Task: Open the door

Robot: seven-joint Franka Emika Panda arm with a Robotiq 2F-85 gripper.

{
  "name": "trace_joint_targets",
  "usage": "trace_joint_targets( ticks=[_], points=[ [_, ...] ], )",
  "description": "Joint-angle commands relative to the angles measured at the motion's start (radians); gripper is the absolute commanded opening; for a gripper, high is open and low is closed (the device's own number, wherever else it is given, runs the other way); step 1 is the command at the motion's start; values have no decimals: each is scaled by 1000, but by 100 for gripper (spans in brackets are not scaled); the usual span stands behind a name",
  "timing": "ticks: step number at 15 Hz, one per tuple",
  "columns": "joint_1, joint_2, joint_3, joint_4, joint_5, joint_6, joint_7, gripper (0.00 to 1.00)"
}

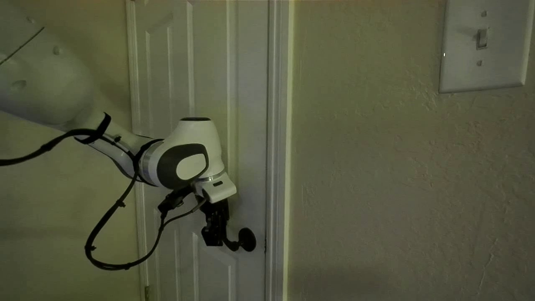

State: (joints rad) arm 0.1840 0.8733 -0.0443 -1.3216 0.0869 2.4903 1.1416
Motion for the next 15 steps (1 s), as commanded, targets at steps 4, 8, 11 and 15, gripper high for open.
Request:
trace_joint_targets(
  ticks=[4,8,11,15],
  points=[
    [-15,33,10,-11,25,18,-28,14],
    [-21,62,12,-24,49,72,-32,12],
    [-22,71,7,-48,52,103,-35,7],
    [-23,66,4,-111,64,143,-39,6]
  ],
)
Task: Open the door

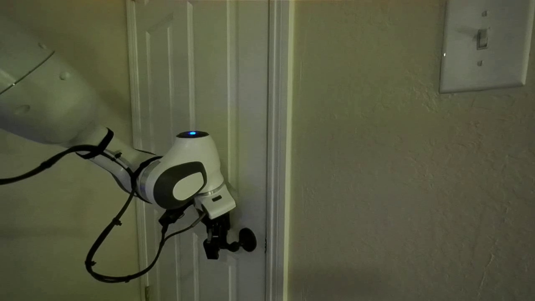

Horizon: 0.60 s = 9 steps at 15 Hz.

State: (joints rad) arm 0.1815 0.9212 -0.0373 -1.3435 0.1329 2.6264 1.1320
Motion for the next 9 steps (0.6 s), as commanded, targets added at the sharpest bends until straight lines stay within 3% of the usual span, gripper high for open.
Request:
trace_joint_targets(
  ticks=[1,9],
  points=[
    [-20,17,-4,-101,19,15,-30,7],
    [-19,11,-18,-195,28,46,-27,8]
  ],
)
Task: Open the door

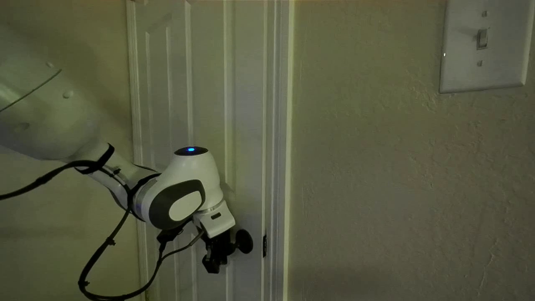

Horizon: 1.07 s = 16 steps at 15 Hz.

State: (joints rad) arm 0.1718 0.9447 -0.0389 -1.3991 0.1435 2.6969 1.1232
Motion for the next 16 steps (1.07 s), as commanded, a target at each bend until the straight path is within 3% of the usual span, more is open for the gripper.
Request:
trace_joint_targets(
  ticks=[1,9,16],
  points=[
    [-7,-23,-17,-157,19,-16,-17,8],
    [3,-193,43,-385,42,82,-71,8],
    [-27,-384,119,-631,67,157,-214,7]
  ],
)
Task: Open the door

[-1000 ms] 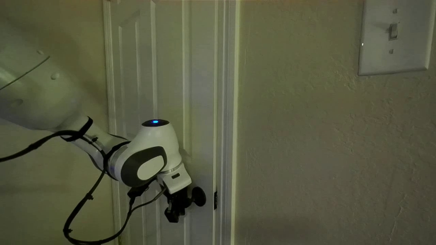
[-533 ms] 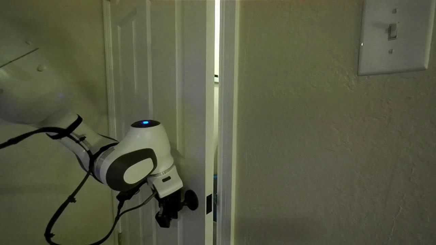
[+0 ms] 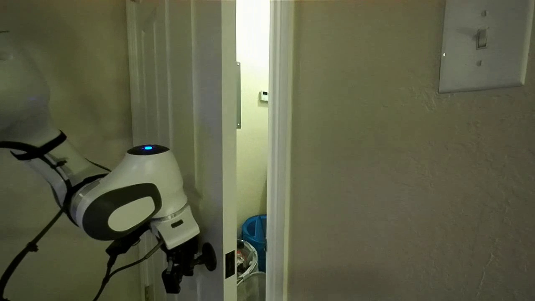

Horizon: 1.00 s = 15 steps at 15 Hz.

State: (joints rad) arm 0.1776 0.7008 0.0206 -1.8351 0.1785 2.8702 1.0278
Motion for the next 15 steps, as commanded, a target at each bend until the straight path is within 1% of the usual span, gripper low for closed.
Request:
trace_joint_targets(
  ticks=[1,3,5,8,9,10,11,13,14,15],
  points=[
    [-47,-169,84,-231,49,-9,-129,7],
    [-76,-229,132,-297,79,-14,-178,7],
    [-111,-287,188,-372,135,-15,-200,6],
    [-168,-358,283,-474,210,40,-221,7],
    [-183,-379,310,-501,232,54,-222,32],
    [-198,-397,335,-526,252,70,-225,33],
    [-212,-417,356,-547,271,71,-237,38],
    [-220,-466,380,-586,307,43,-251,49],
    [-219,-490,386,-603,323,26,-253,57],
    [-253,-515,421,-625,294,11,-221,63]
  ],
)
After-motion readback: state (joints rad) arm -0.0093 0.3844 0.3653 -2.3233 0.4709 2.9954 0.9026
